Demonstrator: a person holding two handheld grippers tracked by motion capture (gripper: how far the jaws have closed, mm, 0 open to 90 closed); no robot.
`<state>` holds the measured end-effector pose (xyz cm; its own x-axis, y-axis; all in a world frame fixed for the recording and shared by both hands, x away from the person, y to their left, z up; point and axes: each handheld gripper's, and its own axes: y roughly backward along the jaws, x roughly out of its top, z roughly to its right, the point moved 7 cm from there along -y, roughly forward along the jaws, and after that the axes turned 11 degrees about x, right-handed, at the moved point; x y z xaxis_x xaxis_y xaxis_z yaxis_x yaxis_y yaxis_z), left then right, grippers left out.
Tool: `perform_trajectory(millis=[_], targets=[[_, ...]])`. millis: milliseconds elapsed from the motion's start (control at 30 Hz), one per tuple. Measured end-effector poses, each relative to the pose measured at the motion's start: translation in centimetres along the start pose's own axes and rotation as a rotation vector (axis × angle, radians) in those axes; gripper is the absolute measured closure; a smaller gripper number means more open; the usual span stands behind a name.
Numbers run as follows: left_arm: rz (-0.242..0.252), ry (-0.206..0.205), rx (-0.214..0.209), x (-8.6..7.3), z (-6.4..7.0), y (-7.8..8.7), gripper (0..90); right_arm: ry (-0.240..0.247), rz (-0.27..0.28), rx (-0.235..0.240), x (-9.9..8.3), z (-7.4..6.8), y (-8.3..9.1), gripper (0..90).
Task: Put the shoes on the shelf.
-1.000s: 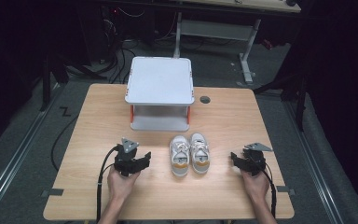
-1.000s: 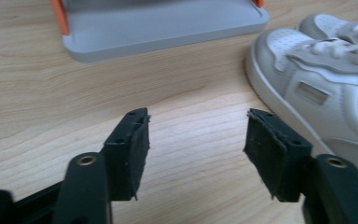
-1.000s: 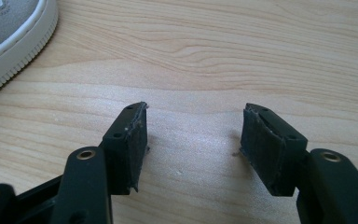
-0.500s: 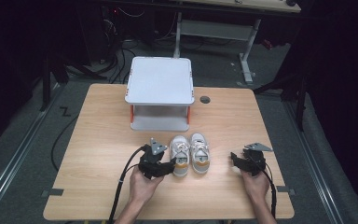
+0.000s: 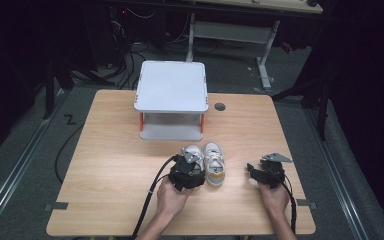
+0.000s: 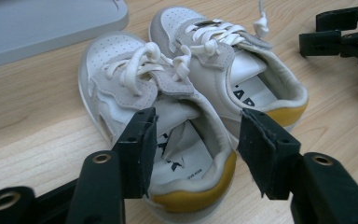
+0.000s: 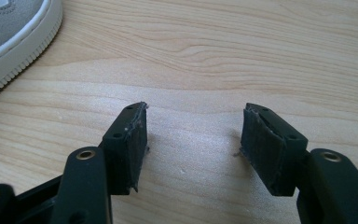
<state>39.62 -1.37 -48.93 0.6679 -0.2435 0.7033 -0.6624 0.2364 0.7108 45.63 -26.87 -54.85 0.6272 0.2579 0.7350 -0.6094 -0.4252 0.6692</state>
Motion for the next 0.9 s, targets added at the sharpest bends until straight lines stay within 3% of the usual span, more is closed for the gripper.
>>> perform_trajectory(millis=[167, 333, 600, 633, 667, 700, 900], targets=[[-0.016, 0.026, -0.010, 0.3, 0.4, -0.5, 47.6, 0.000, 0.000, 0.000, 0.0, 0.0, 0.0, 40.9], [-0.029, 0.079, -0.052, 0.8, 0.8, -1.0, 41.8, 0.000, 0.000, 0.000, 0.0, 0.0, 0.0, 41.0], [-0.043, 0.090, -0.016, 1.2, 1.2, -1.4, 43.4, -0.003, 0.001, -0.002, 0.0, 0.0, 0.0, 41.0], [-0.075, 0.107, -0.035, 1.0, 1.3, -2.0, 45.3, -0.003, 0.001, -0.002, 0.0, 0.0, 0.0, 41.0], [-0.075, 0.107, -0.035, 1.0, 1.3, -2.0, 46.0, -0.003, 0.001, -0.002, 0.0, 0.0, 0.0, 41.0], [-0.091, 0.139, -0.061, 1.0, 1.2, -2.3, 45.9, -0.003, 0.001, -0.001, 0.0, 0.0, 0.0, 41.1], [-0.094, 0.156, -0.074, 1.3, 1.5, -2.5, 43.0, -0.004, 0.001, -0.002, 0.0, 0.0, 0.0, 41.2]])
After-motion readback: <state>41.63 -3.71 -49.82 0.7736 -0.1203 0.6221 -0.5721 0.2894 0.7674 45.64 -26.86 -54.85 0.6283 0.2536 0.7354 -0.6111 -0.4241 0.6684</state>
